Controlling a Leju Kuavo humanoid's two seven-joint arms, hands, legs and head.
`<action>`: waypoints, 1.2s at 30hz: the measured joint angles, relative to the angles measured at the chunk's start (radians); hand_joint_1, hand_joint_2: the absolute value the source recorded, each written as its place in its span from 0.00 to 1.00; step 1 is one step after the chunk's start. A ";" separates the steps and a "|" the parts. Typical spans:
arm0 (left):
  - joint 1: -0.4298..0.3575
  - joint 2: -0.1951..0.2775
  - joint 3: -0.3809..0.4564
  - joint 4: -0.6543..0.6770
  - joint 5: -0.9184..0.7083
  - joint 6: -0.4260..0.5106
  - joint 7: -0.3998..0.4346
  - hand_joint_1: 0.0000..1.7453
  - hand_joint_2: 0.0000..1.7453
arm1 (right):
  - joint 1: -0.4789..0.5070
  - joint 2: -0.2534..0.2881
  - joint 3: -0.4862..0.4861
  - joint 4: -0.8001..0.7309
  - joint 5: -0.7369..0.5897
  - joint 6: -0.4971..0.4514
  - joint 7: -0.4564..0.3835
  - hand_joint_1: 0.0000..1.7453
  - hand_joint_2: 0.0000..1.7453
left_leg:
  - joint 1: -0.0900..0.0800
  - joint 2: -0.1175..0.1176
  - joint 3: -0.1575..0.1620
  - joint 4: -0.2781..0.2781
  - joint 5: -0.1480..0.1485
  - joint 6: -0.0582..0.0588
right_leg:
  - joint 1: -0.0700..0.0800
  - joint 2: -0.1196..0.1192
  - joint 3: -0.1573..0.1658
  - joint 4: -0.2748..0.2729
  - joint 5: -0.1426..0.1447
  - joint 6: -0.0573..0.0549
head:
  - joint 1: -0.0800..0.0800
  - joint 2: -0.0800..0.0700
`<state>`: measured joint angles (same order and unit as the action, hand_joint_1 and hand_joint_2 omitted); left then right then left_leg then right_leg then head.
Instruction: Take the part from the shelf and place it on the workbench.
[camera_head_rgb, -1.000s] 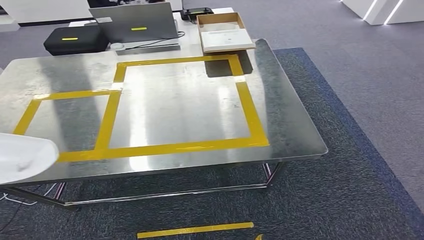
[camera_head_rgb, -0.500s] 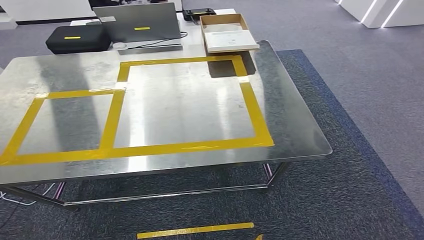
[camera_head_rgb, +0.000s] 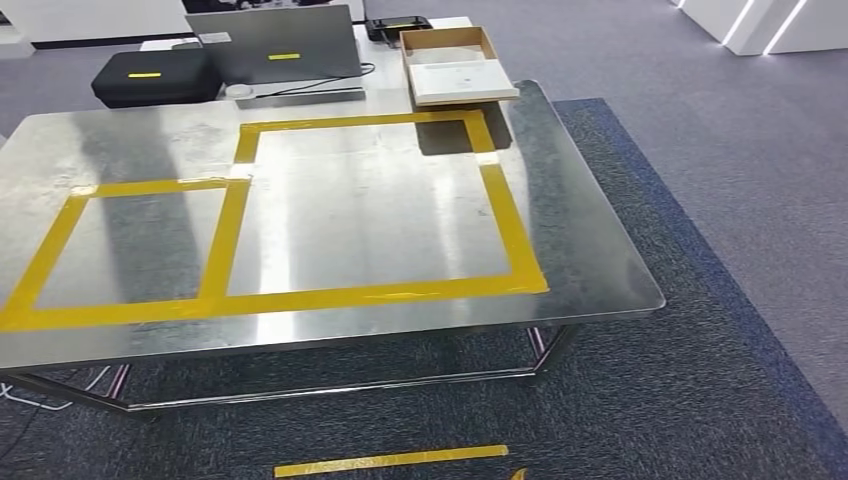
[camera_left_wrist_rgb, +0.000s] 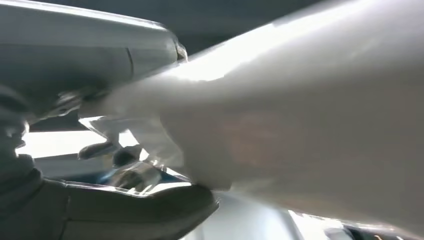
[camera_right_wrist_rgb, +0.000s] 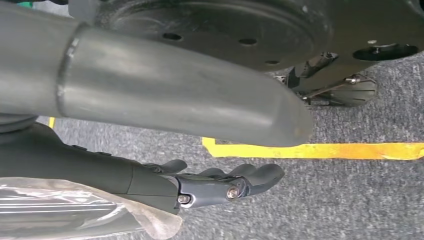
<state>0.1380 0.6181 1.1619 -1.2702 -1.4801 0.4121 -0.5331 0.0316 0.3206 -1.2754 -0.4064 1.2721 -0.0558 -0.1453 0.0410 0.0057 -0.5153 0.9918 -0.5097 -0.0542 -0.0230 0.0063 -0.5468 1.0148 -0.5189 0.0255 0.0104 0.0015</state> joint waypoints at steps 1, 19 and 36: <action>0.005 -0.008 0.001 0.016 -0.043 0.014 -0.026 1.00 1.00 | -0.003 -0.002 -0.002 0.008 0.012 -0.006 -0.005 0.00 0.00 | 0.000 0.000 0.000 0.000 0.000 0.000 | 0.000 0.000 0.000 0.000 0.000 0.000 | 0.000 0.000; -0.033 0.010 -0.439 0.323 -0.043 0.178 0.190 1.00 1.00 | -0.051 -0.064 -0.004 0.168 0.068 -0.080 -0.049 0.00 0.00 | -0.003 0.004 0.001 0.003 -0.002 0.006 | -0.003 0.004 -0.003 -0.005 0.003 0.005 | 0.001 0.000; -0.318 0.079 -1.158 0.481 0.009 0.150 0.374 1.00 1.00 | -0.075 -0.081 0.006 0.197 0.116 -0.091 0.009 0.00 0.00 | -0.005 0.003 -0.001 0.004 0.003 0.010 | -0.004 0.002 0.002 -0.008 0.009 0.007 | 0.001 0.000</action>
<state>-0.1798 0.6975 0.0036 -0.7896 -1.4710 0.5620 -0.1595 -0.0436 0.2399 -1.2691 -0.2097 1.3879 -0.1467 -0.1364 0.0360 0.0084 -0.5165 0.9959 -0.5068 -0.0438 -0.0268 0.0079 -0.5450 1.0071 -0.5097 0.0328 0.0112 0.0015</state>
